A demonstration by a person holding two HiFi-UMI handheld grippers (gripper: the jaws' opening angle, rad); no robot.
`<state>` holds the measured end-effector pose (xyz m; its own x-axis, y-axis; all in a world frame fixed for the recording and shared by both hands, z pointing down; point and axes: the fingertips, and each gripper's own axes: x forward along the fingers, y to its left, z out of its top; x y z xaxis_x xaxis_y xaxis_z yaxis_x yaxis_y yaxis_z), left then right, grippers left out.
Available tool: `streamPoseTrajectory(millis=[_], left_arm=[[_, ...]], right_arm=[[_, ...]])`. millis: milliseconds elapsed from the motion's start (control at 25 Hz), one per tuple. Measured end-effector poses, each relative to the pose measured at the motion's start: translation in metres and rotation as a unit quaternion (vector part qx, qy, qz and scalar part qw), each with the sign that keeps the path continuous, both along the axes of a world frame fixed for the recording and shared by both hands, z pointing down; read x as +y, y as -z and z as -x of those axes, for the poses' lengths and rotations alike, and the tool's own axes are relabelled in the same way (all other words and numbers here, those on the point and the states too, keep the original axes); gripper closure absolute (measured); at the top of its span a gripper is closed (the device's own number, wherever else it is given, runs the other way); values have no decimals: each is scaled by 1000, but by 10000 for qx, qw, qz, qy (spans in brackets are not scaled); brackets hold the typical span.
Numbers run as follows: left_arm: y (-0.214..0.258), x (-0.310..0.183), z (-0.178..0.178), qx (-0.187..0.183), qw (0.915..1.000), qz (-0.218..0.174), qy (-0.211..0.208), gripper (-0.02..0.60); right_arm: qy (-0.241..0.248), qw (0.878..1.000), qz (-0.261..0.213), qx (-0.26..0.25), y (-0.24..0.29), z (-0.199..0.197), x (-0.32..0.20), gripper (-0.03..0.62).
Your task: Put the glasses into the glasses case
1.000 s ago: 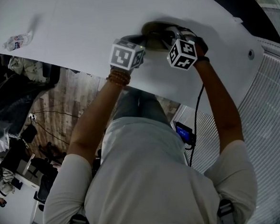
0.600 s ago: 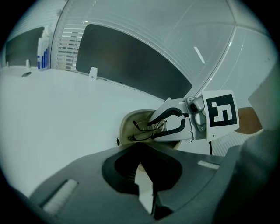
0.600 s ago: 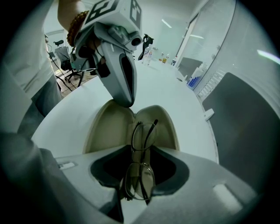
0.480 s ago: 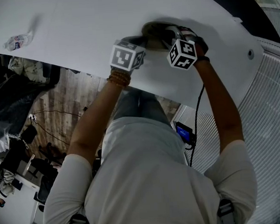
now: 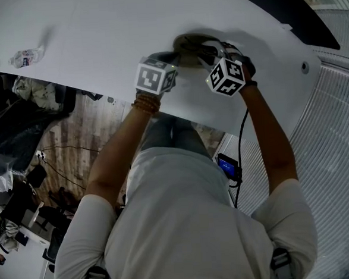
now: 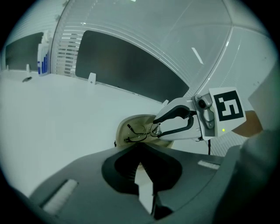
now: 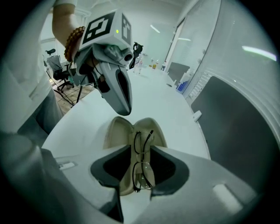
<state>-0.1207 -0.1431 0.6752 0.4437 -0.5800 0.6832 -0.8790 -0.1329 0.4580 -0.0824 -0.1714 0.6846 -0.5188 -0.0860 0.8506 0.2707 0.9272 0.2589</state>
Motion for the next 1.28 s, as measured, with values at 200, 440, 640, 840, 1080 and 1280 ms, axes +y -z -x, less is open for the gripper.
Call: streamPoseTrajectory(millis=[200,440,640,840,1080,1280], left_arm=[[33,3,-8,45,9997,-221,-124,580],[93,11,-28,42,9961,-788,-393,580],[168,14,-69,416,9852,-1536,-639,580],[221,23,-94,564,9734,-2055,-837,580],[277,32,-120,669,9551,-2685,-1054,578],[309,45,-133,959,9397,-3140,-957,580]], right_arm=[[-445,9984,31,-343,41,-7,11,457],[-1258,9861,122,-1076,107,-23,36,458],[-2037,9625,179,-1780,170,-55,43,459],[-2899,9113,93,-2922,236,-78,45,558],[-3616,8497,323,-3823,292,-104,60,591],[-4139,7887,455,-4524,328,-128,74,591]])
